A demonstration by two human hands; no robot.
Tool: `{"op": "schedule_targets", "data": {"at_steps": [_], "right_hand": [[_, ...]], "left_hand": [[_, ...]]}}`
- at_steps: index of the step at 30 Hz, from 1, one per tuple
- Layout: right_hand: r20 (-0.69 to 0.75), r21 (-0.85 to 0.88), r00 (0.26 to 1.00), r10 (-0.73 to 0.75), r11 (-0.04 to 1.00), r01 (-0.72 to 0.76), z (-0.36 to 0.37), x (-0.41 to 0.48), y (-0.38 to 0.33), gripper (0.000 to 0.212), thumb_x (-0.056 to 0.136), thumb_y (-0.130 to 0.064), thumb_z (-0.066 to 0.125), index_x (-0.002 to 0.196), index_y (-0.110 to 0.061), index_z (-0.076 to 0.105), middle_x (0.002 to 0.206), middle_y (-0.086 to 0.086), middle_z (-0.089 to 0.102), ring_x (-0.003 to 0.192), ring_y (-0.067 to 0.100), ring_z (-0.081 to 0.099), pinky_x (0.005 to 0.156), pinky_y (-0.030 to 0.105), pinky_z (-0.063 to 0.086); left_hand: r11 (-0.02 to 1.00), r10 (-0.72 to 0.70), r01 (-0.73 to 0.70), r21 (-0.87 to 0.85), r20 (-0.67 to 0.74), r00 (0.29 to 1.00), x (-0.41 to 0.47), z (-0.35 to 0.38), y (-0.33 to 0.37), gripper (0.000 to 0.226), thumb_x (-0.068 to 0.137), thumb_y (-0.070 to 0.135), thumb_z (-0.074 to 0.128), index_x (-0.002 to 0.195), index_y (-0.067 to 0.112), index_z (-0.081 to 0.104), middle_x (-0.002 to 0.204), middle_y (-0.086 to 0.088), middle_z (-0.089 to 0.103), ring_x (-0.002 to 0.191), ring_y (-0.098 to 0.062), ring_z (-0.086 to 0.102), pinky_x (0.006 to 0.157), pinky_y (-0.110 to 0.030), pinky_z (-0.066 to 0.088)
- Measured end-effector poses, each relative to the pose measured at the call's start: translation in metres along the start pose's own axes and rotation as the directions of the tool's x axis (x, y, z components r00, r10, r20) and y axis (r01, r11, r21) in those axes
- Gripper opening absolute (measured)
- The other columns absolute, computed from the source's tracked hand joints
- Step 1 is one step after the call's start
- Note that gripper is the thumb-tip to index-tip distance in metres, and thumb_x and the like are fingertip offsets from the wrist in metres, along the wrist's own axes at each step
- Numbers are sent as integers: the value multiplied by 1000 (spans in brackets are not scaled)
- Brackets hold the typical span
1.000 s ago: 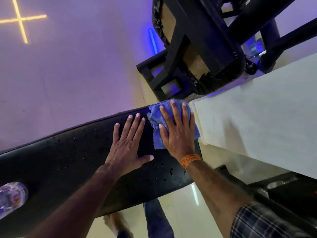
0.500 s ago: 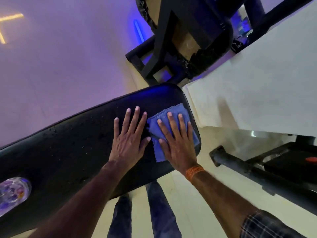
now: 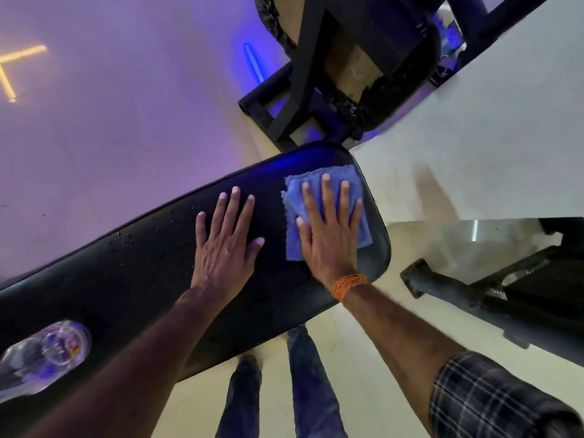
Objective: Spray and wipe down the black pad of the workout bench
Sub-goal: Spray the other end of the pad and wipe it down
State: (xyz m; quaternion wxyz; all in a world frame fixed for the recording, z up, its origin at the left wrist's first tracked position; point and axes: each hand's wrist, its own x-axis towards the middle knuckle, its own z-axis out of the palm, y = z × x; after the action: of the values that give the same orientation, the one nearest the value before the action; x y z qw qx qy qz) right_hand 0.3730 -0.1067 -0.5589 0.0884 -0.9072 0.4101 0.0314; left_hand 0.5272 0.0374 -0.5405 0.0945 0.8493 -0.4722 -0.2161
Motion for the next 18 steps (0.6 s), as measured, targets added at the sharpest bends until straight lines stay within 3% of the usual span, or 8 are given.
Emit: {"op": "schedule_targets", "data": {"at_steps": [3, 4, 7, 9, 11, 15, 16, 18], "right_hand": [[33, -24, 930, -365, 930, 366, 3, 7, 8, 61, 111, -46, 32, 166, -30, 12, 175, 6, 6, 161, 37, 3, 126, 64, 10], [9, -16, 940, -342, 940, 342, 2, 19, 14, 60, 111, -45, 32, 166, -31, 14, 175, 4, 8, 161, 35, 4, 126, 64, 12], [-36, 41, 999, 30, 999, -28, -1, 38, -17, 58, 111, -44, 27, 166, -30, 16, 175, 5, 7, 161, 37, 3, 127, 64, 5], [-16, -1, 983, -181, 983, 181, 1, 34, -37, 58, 111, -45, 27, 166, -29, 16, 175, 5, 6, 161, 38, 3, 127, 64, 4], [9, -14, 903, -430, 902, 431, 0, 49, -19, 57, 111, -43, 32, 165, -32, 21, 174, 1, 14, 161, 34, 9, 126, 63, 12], [-43, 33, 997, -57, 998, 58, -1, 68, -38, 57, 110, -41, 30, 164, -28, 25, 173, 4, 19, 160, 37, 13, 125, 65, 11], [-16, 9, 986, -164, 986, 164, 1, 61, -53, 58, 110, -42, 29, 165, -27, 22, 174, 5, 16, 160, 39, 10, 126, 66, 9], [70, -39, 832, -551, 831, 554, 1, 62, -48, 59, 111, -44, 30, 166, -29, 17, 175, 3, 12, 160, 37, 8, 126, 64, 10]], "left_hand": [[1000, 12, -12, 1, -32, 999, 2, 0, -6, 73, 105, 41, 50, 167, 23, 16, 175, -2, 3, 162, -24, 1, 127, -59, 9], [1000, 18, -18, 7, -38, 999, 3, 0, -6, 71, 105, 43, 46, 167, 23, 16, 176, -2, 3, 162, -24, 1, 127, -59, 9], [1000, -11, 12, 13, -61, 998, 6, 2, -9, 71, 104, 50, 35, 167, 23, 15, 176, -1, 3, 162, -22, 0, 127, -55, 7], [998, -59, 59, -2, -90, 994, 8, 1, -13, 72, 104, 51, 35, 167, 21, 16, 176, -1, 5, 162, -22, 2, 128, -53, 8], [997, -77, 77, -7, -113, 991, 8, 0, -15, 73, 103, 51, 37, 166, 20, 18, 175, -2, 8, 162, -23, 6, 127, -54, 11], [980, -197, 192, -43, -151, 969, 5, -1, -20, 69, 105, 47, 40, 166, 21, 20, 175, -2, 12, 162, -22, 8, 126, -54, 11], [975, -221, 216, -52, -167, 961, 2, -1, -23, 67, 106, 46, 40, 166, 21, 21, 175, -2, 14, 162, -21, 9, 127, -53, 11], [973, -232, 226, -49, -181, 956, -4, 0, -26, 65, 107, 43, 39, 166, 23, 22, 175, -1, 13, 162, -20, 8, 127, -53, 11]]}}
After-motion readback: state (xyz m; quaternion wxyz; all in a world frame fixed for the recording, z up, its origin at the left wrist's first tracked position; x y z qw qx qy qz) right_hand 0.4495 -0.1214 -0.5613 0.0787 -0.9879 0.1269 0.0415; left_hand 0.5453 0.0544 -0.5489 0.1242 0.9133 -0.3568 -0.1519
